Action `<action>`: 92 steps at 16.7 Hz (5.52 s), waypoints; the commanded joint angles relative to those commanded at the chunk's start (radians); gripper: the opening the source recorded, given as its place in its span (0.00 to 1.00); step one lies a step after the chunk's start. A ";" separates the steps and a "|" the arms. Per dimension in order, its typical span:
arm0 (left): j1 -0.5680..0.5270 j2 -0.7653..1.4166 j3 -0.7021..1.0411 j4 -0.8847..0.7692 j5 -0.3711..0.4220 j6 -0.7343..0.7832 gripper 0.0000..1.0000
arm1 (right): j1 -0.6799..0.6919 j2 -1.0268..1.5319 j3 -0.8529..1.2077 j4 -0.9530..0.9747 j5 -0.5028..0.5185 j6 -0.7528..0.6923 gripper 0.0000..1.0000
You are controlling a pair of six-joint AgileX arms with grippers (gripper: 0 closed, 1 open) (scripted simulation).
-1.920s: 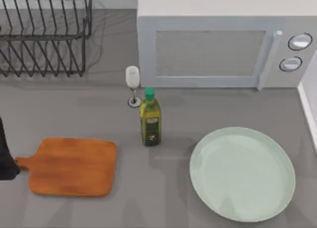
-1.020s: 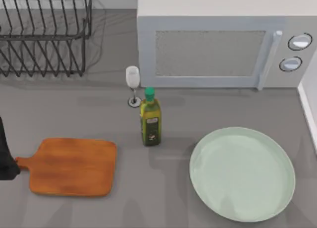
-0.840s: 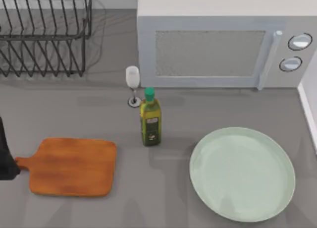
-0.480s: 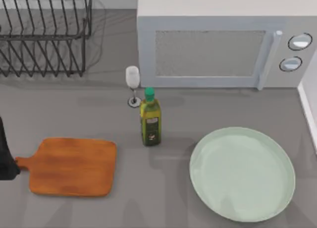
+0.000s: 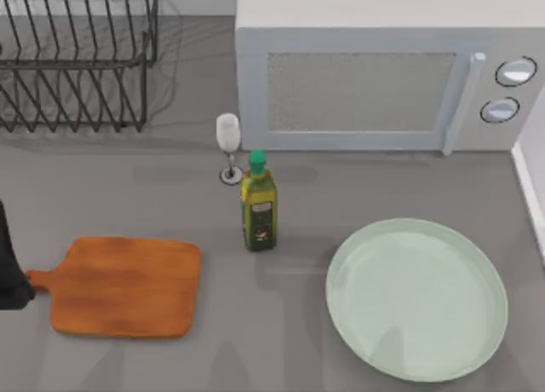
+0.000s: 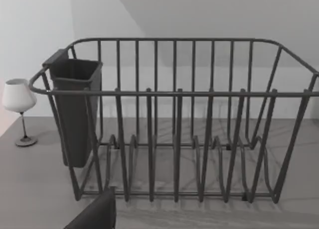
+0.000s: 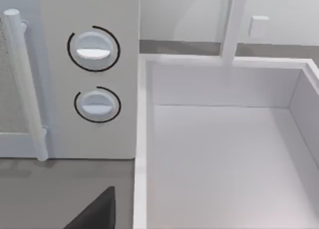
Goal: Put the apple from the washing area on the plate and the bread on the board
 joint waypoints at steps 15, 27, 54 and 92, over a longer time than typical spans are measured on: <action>0.000 0.000 0.000 0.000 0.000 0.000 1.00 | -0.195 1.458 1.018 -0.701 0.001 -0.183 1.00; 0.000 0.000 0.000 0.000 0.000 0.000 1.00 | -0.217 1.661 1.148 -0.781 0.002 -0.208 1.00; 0.000 0.000 0.000 0.000 0.000 0.000 1.00 | -0.221 1.965 0.972 -0.298 0.004 -0.203 0.17; 0.000 0.000 0.000 0.000 0.000 0.000 1.00 | 0.015 1.482 1.116 -0.887 0.036 0.157 0.00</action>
